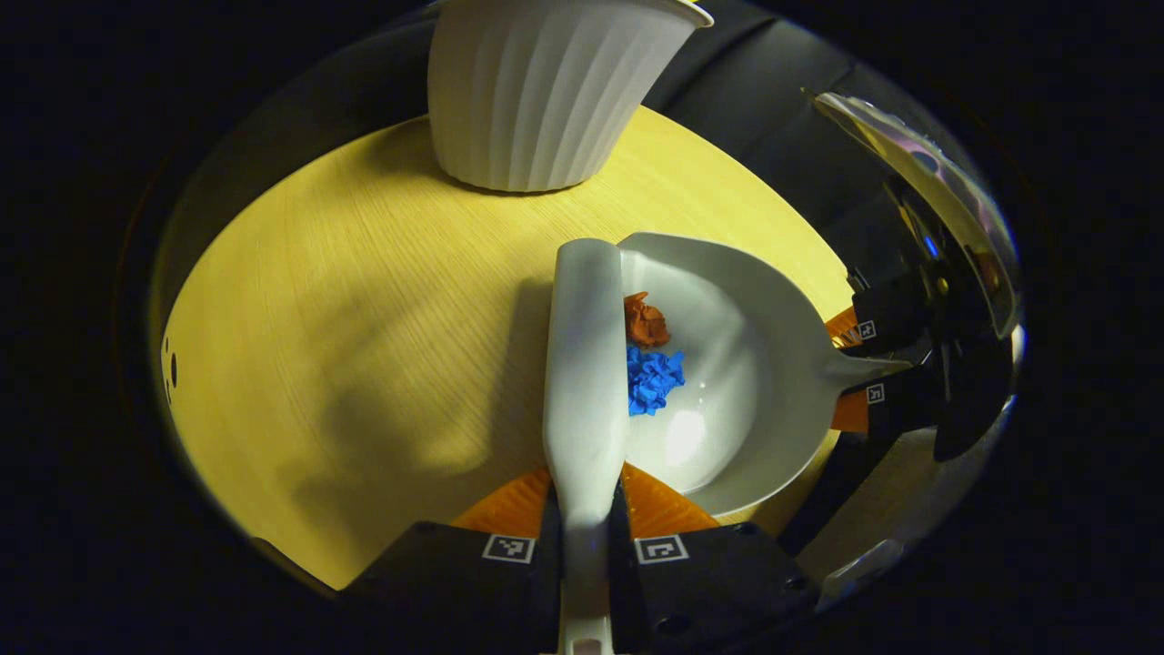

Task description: Pick up the small broom and dustpan from the desktop, sweep the trash into the dustpan with the broom, and then empty the trash into the garbage bin.

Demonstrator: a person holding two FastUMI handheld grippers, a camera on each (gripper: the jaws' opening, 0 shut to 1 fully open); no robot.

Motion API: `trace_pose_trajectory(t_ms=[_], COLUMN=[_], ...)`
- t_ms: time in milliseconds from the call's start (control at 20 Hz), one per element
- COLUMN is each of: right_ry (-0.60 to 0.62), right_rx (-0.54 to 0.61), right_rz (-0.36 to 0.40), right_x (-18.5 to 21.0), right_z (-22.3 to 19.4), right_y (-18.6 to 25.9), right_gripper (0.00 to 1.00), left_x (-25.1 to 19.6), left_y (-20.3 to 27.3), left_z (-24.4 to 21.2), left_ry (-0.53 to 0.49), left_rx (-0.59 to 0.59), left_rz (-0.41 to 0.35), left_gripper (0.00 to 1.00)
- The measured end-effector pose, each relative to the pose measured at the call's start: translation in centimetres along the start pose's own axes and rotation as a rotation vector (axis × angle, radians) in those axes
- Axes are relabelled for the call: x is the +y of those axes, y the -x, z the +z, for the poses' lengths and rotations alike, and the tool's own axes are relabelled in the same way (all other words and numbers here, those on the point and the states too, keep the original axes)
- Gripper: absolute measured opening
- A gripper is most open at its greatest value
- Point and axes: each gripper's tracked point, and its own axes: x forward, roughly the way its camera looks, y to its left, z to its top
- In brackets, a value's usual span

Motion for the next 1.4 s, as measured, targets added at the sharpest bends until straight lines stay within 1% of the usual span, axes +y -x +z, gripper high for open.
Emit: trace_pose_trajectory(t_ms=[50,100,150,200,250,300,350,450,500,550,600,650,750,900,1000,1050,1100,1150,1300,1400], right_ry=[-0.012,-0.028,-0.047,-0.068,-0.087,-0.105,-0.123,-0.162,-0.191,-0.219,-0.247,-0.270,-0.290,-0.317,-0.326,-0.331,-0.342,-0.355,-0.373,-0.367], right_rx=[-0.022,-0.045,-0.068,-0.090,-0.107,-0.119,-0.125,-0.108,-0.097,-0.091,-0.090,-0.088,-0.087,-0.111,-0.139,-0.147,-0.158,-0.167,-0.185,-0.174], right_rz=[-0.002,-0.004,-0.005,-0.008,-0.013,-0.023,-0.037,-0.061,-0.073,-0.077,-0.080,-0.082,-0.099,-0.123,-0.159,-0.183,-0.206,-0.219,-0.273,-0.314], right_x=[-0.1,-0.2,-0.1,0.0,0.2,0.3,0.4,0.4,0.5,0.5,1.0,0.5,-0.5,-2.6,-4.9,-6.2,-7.1,-8.1,-11.0,-13.1], right_z=[0.1,0.2,0.3,0.3,0.3,0.2,0.2,-0.1,-0.3,-0.5,-1.0,-0.7,-0.1,2.2,3.9,4.4,5.1,6.0,8.9,10.9], right_y=[-0.3,-0.5,-0.3,-0.2,0.2,0.7,1.1,2.6,3.4,4.6,5.5,6.3,8.4,14.1,17.7,19.4,21.0,22.5,25.7,26.0], right_gripper=[0.35,0.35,0.35,0.39,0.36,0.35,0.35,0.35,0.39,0.35,0.35,0.35,0.35,0.35,0.35,0.39,0.36,0.35,0.36,0.36], left_x=[-0.2,0.1,0.6,1.0,1.3,1.8,2.5,4.4,5.0,4.7,4.6,4.6,4.9,4.4,4.1,3.9,3.5,3.2,2.3,2.3], left_y=[0.3,0.8,1.1,1.4,1.7,2.1,3.0,3.9,4.1,3.5,3.4,3.2,3.3,2.6,2.1,2.1,2.1,1.9,1.8,2.0], left_z=[0.2,0.5,0.2,-0.1,-0.2,-0.2,-0.3,-1.3,-1.8,-2.9,-3.6,-3.8,-3.6,-4.3,-5.0,-5.5,-5.8,-6.2,-6.6,-6.8], left_ry=[0.016,0.030,0.043,0.057,0.075,0.099,0.125,0.165,0.184,0.206,0.231,0.256,0.283,0.307,0.301,0.293,0.284,0.273,0.262,0.264], left_rx=[-0.024,-0.049,-0.069,-0.087,-0.108,-0.134,-0.158,-0.186,-0.191,-0.193,-0.191,-0.185,-0.177,-0.177,-0.184,-0.186,-0.189,-0.192,-0.200,-0.207], left_rz=[-0.019,-0.030,-0.027,-0.017,-0.003,0.008,0.026,0.098,0.134,0.169,0.198,0.222,0.254,0.247,0.242,0.238,0.233,0.229,0.209,0.208], left_gripper=[0.24,0.24,0.25,0.25,0.26,0.25,0.25,0.25,0.24,0.24,0.24,0.26,0.25,0.25,0.25,0.25,0.25,0.25,0.25,0.25])
